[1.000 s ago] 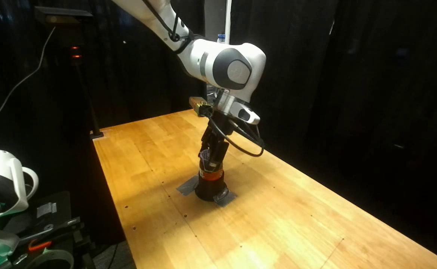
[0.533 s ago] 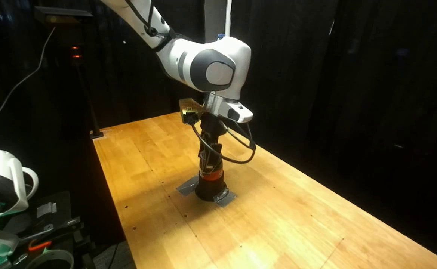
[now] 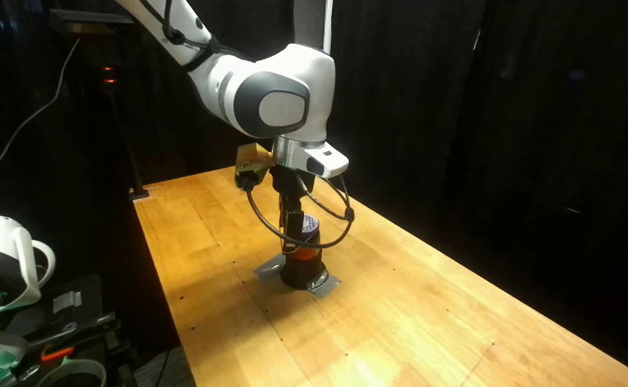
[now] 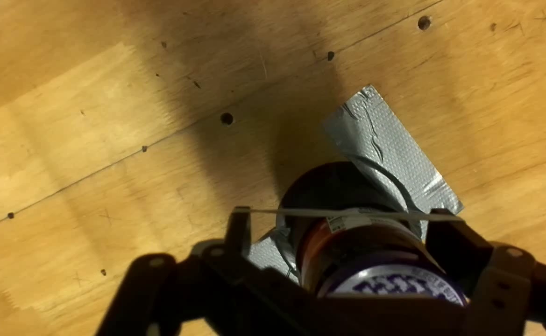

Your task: Put the rubber band around the jar.

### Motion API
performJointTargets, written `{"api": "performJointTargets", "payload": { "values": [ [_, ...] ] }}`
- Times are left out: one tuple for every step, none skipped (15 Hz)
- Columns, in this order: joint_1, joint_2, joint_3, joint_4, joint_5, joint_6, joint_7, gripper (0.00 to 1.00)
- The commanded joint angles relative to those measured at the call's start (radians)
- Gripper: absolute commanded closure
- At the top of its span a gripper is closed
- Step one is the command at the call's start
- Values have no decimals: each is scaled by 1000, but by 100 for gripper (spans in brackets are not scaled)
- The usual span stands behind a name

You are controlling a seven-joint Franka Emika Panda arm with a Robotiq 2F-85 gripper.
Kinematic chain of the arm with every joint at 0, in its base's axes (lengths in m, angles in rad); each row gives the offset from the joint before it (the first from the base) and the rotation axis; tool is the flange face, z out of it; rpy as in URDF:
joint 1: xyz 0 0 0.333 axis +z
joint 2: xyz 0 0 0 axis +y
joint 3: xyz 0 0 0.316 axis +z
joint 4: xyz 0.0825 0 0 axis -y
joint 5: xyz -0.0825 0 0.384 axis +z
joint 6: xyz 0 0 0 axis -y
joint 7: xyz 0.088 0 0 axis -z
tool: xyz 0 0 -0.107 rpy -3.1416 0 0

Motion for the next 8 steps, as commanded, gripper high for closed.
{"api": "performJointTargets", "payload": {
  "values": [
    [4, -72, -1, -139, -24, 105, 39, 32],
    [7, -80, -3, -160, -33, 135, 47, 41],
    [10, -91, -4, -182, -40, 165, 56, 49],
    [9, -99, -4, -199, -40, 186, 58, 58],
    [8, -111, -3, -220, -39, 216, 63, 65],
    [6, -124, -1, -244, -34, 257, 65, 71],
    [6, -137, 1, -269, -30, 303, 64, 80],
    [12, -150, -2, -298, -47, 360, 76, 87]
  ]
}}
